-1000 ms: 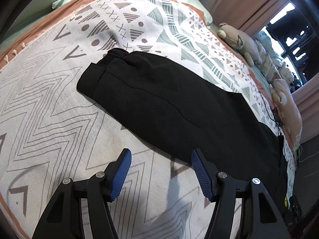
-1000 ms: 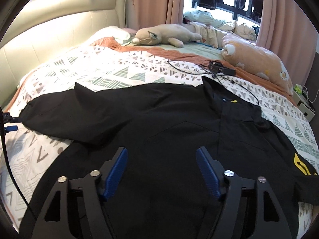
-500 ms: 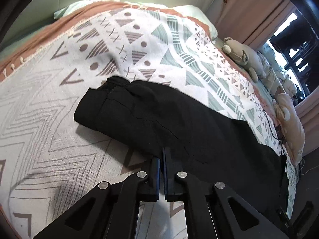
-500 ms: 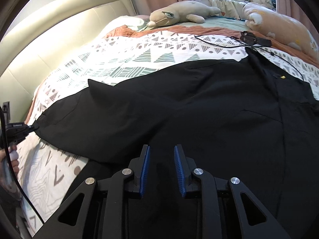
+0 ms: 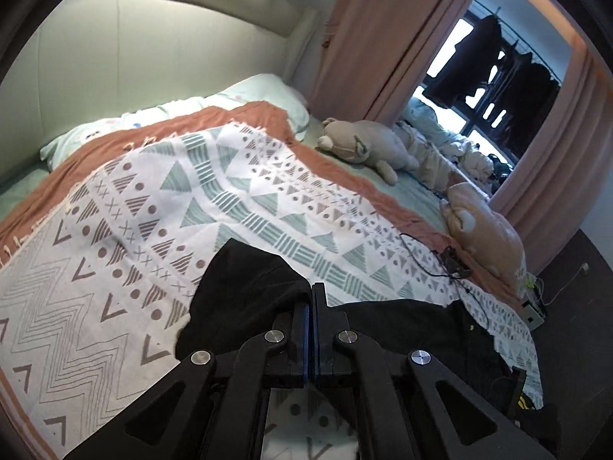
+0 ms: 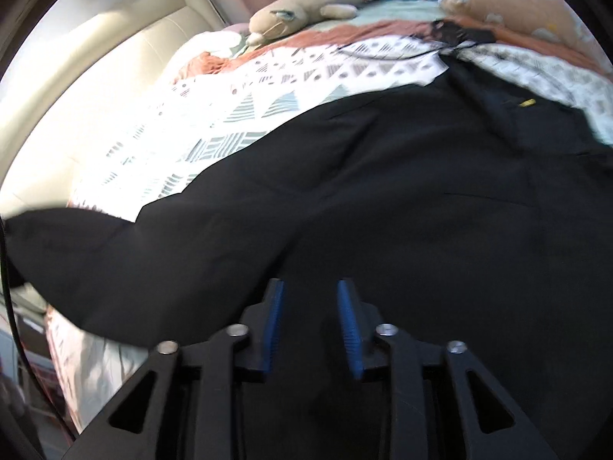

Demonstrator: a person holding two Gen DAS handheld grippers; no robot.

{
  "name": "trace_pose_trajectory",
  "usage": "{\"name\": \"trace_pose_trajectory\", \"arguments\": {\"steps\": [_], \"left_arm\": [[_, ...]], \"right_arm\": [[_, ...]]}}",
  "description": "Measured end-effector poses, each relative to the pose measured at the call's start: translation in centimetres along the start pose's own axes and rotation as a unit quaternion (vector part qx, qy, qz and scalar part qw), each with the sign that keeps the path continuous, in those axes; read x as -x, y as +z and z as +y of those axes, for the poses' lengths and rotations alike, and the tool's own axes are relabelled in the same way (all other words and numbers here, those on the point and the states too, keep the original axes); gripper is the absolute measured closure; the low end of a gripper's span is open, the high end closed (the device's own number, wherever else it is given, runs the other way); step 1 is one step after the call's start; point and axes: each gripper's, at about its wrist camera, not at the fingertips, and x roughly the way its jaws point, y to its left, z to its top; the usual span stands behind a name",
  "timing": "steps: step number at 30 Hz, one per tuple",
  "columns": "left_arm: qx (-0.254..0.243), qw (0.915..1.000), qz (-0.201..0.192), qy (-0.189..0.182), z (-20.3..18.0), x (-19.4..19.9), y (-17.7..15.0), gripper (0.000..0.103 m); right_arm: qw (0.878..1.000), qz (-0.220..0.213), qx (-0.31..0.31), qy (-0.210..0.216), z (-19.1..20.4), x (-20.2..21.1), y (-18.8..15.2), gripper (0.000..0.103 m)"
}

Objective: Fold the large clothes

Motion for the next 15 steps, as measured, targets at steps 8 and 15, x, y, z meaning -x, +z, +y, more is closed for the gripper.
{"name": "trace_pose_trajectory", "arguments": {"steps": [8,15], "left_arm": [[-0.048,0.9969,-0.016,-0.061,-10.4,2.6,0.3,0.103],[-0.099,0.9899,-0.017,-0.1,-19.8,3.7,-0.7,0.103]], "right_arm": [[0.995,-0.076,-0.038,-0.047,-4.4,13.7,-5.2,0.033],[0.986,-0.134,-0.078,-0.065,-8.4,20.8,-10.5,0.033]]}}
